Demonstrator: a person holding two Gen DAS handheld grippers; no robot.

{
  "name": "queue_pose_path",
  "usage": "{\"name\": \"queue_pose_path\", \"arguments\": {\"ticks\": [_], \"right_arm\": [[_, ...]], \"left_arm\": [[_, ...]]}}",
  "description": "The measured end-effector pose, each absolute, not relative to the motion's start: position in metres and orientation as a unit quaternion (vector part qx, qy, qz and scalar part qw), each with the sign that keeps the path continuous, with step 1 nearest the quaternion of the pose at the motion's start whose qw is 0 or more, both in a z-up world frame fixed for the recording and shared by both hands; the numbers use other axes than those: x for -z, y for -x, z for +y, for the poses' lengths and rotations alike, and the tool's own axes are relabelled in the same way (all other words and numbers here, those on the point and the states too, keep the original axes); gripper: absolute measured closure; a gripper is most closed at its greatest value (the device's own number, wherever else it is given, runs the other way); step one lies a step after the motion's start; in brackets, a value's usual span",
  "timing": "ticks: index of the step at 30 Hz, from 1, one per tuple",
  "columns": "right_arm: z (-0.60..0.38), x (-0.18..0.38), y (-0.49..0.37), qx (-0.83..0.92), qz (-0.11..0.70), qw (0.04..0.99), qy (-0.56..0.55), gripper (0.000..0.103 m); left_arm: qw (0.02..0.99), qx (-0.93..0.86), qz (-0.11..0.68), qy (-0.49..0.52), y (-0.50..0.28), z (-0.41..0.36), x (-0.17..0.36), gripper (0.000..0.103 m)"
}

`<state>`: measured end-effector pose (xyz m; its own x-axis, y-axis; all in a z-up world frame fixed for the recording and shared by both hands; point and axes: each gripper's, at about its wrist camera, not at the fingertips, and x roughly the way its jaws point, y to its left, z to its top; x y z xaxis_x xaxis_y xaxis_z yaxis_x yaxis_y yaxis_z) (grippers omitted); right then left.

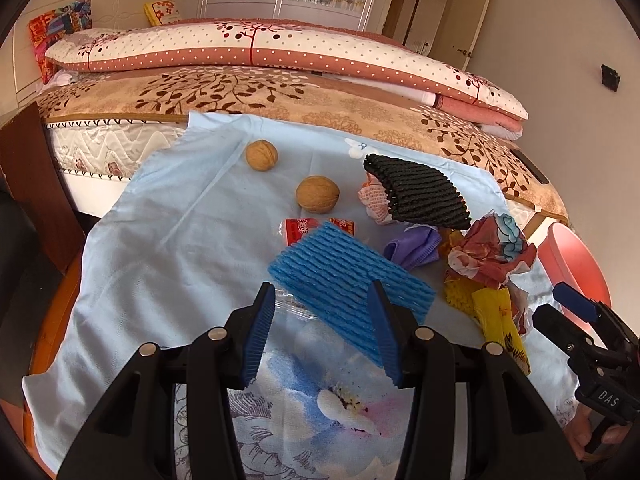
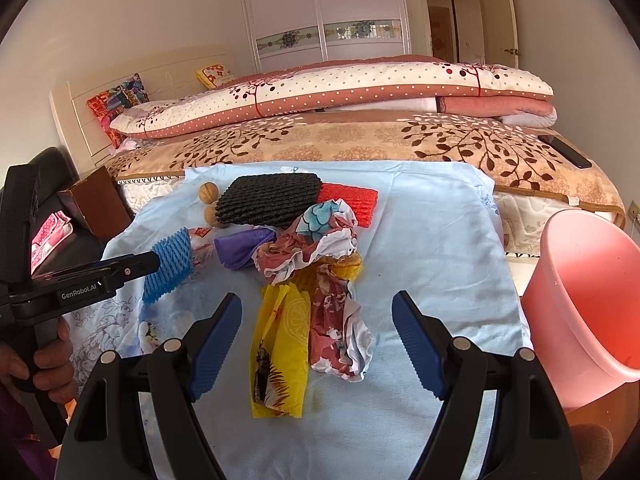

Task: Collect trash
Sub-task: 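Grasp the blue foam net with the left tool while the right tool grasps the floral cloth, then carry both held items over the pink bucket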

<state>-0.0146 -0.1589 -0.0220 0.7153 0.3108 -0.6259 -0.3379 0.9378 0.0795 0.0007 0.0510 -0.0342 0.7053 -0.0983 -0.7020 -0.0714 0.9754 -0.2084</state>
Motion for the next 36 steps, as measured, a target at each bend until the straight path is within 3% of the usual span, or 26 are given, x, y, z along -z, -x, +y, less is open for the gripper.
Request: {"name": "queue_pose_path", "arguments": {"ticks": [6, 8, 16, 23, 29, 32, 34, 36], "right_arm": [[-0.159, 0.023, 0.012, -0.176, 0.335, 0.925, 0.02, 0.026], [-0.159, 0.023, 0.012, -0.176, 0.336, 0.925, 0.019, 0.026], [-0.16, 0.017, 0.005, -0.185, 0.33, 0.925, 0.008, 0.026], [-0.164, 0.006, -0.014, -0.194, 0.327, 0.925, -0.021, 0.027], [-0.161, 0.013, -0.038, -0.188, 0.355, 0.915, -0.034, 0.042], [-0.162, 0.022, -0.05, -0.191, 0.383, 0.903, -0.047, 0.062], [-0.165, 0.027, -0.053, -0.199, 0.398, 0.893, -0.064, 0.087], [-0.17, 0.028, -0.052, -0.205, 0.399, 0.89, -0.078, 0.091]], "left_arm": [[0.915, 0.012, 0.388, 0.113, -0.006, 0.047, 0.038, 0.056], [0.917, 0.013, 0.385, 0.105, -0.006, 0.044, 0.037, 0.067], [0.923, 0.012, 0.37, 0.108, -0.004, 0.046, 0.029, 0.093], [0.931, 0.033, 0.346, 0.108, 0.005, 0.042, 0.013, 0.095], [0.936, 0.045, 0.334, 0.102, 0.009, 0.037, 0.004, 0.095], [0.937, 0.048, 0.331, 0.1, 0.009, 0.034, 0.001, 0.095], [0.938, 0.05, 0.33, 0.098, 0.009, 0.033, -0.001, 0.095], [0.938, 0.051, 0.329, 0.097, 0.01, 0.031, -0.003, 0.095]]}}
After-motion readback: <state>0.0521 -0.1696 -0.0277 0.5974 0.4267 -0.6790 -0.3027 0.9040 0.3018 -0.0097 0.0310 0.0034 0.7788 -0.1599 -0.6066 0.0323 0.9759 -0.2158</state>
